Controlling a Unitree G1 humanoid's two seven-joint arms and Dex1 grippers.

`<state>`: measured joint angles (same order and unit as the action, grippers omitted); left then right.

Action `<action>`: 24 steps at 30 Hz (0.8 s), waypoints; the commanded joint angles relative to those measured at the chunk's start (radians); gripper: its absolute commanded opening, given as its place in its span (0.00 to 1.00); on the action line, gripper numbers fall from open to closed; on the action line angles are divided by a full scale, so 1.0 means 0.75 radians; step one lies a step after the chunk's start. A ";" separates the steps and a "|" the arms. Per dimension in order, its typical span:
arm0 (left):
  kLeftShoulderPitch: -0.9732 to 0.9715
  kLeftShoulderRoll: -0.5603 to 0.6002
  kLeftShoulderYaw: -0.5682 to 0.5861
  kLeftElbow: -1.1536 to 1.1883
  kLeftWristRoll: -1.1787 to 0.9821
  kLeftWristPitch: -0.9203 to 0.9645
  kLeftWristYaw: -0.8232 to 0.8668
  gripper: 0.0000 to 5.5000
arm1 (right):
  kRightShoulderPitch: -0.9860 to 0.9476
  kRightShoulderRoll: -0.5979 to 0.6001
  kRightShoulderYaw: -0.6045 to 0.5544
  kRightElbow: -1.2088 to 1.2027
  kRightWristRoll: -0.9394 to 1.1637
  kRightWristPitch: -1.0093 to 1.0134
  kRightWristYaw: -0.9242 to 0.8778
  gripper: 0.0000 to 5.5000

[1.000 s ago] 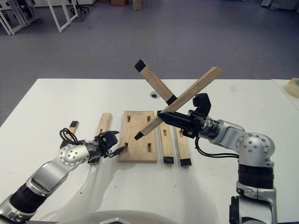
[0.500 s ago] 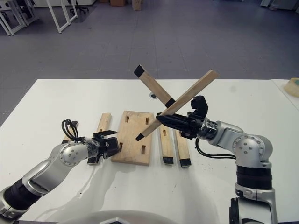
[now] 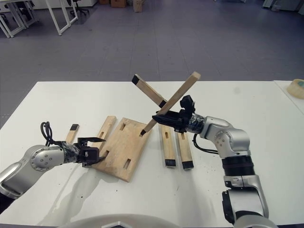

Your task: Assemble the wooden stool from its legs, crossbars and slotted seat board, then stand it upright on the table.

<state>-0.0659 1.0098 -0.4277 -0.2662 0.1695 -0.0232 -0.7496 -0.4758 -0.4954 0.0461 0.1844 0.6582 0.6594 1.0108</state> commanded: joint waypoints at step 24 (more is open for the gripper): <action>-0.127 -0.342 -0.060 0.236 0.140 -0.158 -0.113 0.62 | 0.037 0.150 0.320 0.286 -0.684 -0.315 -0.229 0.37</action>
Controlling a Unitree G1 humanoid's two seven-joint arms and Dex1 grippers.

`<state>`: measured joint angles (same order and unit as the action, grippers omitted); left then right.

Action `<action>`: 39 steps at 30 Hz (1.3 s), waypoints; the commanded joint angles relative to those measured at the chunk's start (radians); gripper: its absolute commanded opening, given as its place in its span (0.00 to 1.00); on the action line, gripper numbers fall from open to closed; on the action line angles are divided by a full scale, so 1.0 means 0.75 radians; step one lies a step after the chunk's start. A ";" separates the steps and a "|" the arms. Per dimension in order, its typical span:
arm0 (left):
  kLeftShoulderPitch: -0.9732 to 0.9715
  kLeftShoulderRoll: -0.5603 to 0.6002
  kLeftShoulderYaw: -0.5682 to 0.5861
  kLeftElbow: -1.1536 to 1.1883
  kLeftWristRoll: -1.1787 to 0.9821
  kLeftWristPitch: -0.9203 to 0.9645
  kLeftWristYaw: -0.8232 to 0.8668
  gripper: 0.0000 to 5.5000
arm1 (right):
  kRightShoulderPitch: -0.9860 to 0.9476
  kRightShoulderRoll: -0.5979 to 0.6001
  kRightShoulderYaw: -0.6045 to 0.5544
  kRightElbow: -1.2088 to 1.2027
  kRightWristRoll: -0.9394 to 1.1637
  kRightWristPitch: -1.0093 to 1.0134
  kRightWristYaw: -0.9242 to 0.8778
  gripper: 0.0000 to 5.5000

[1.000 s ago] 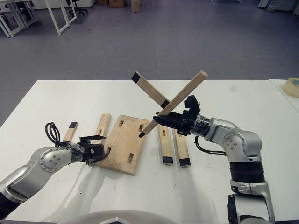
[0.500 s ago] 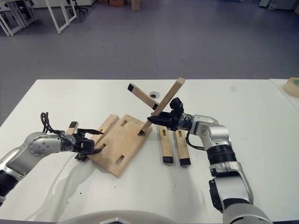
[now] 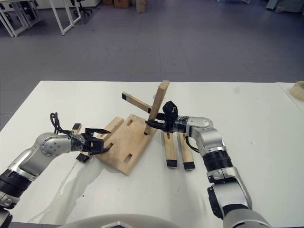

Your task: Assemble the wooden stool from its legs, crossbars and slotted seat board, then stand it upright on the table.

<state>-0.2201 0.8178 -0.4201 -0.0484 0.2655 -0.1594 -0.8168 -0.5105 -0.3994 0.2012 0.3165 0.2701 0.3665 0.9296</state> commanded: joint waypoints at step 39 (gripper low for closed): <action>0.134 -0.191 0.031 -0.005 0.045 -0.008 0.050 0.62 | 0.126 -0.082 -0.094 -0.104 0.150 0.300 0.012 0.37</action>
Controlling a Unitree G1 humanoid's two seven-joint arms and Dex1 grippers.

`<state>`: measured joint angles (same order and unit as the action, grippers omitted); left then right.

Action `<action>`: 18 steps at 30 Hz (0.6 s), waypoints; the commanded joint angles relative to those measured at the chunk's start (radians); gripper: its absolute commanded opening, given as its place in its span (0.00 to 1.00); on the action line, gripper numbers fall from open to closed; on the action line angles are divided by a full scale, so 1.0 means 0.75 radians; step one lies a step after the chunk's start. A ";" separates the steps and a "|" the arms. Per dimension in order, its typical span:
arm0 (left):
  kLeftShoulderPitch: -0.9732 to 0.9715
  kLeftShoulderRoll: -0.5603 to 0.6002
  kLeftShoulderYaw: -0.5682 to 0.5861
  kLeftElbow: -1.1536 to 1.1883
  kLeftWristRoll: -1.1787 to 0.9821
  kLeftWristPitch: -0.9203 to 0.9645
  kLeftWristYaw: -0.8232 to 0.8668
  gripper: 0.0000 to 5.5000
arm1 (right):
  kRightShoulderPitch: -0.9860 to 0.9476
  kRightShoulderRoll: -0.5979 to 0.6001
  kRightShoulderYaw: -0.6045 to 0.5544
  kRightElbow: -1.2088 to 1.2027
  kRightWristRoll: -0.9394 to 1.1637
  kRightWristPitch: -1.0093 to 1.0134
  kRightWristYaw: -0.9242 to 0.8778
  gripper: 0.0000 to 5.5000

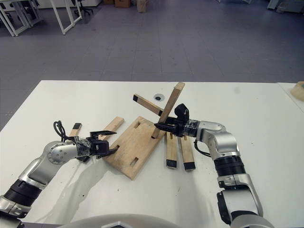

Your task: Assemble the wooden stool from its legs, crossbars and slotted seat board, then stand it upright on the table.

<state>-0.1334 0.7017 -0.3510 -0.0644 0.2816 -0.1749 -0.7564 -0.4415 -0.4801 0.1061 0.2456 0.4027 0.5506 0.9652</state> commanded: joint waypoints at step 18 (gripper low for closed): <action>0.022 -0.044 -0.057 0.012 0.031 0.026 -0.030 0.62 | 0.075 0.041 0.074 0.019 -0.110 -0.061 -0.081 0.37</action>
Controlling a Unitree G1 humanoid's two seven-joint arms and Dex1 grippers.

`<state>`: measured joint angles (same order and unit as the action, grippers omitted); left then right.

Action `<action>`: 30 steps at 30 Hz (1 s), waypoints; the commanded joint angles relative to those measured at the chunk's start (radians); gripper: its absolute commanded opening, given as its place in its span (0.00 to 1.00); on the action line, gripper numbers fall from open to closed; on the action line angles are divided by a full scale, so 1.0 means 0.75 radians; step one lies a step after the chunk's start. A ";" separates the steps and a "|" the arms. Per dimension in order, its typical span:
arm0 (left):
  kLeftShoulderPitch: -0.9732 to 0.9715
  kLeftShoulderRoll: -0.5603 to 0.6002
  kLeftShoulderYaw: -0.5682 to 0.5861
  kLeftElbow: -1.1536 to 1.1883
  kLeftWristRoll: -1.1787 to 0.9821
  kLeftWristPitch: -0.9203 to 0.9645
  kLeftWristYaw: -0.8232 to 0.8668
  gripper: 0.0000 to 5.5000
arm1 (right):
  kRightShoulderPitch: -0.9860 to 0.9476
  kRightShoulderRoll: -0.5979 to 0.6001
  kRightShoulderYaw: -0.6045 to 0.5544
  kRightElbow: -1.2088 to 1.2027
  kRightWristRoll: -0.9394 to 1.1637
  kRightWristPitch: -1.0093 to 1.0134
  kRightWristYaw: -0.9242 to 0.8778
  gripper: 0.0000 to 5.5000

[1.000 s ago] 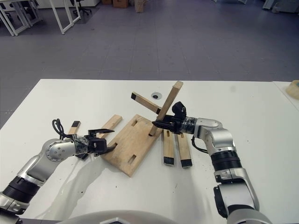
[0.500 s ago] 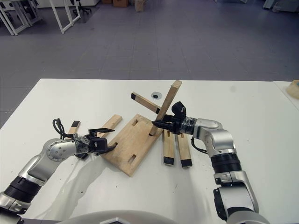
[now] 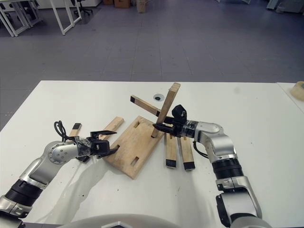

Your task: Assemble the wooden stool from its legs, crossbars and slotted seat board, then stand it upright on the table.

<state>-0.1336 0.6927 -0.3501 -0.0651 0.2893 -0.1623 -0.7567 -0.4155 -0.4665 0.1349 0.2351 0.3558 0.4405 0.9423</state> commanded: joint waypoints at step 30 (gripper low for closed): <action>0.066 -0.023 -0.048 0.018 0.024 0.011 -0.029 0.62 | -0.018 -0.354 -0.345 -0.088 0.033 0.210 -0.014 0.91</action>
<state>-0.1257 0.6695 -0.3503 -0.0770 0.2882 -0.1664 -0.7520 -0.3331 -0.7211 -0.0576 0.1604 0.3584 0.5986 0.9833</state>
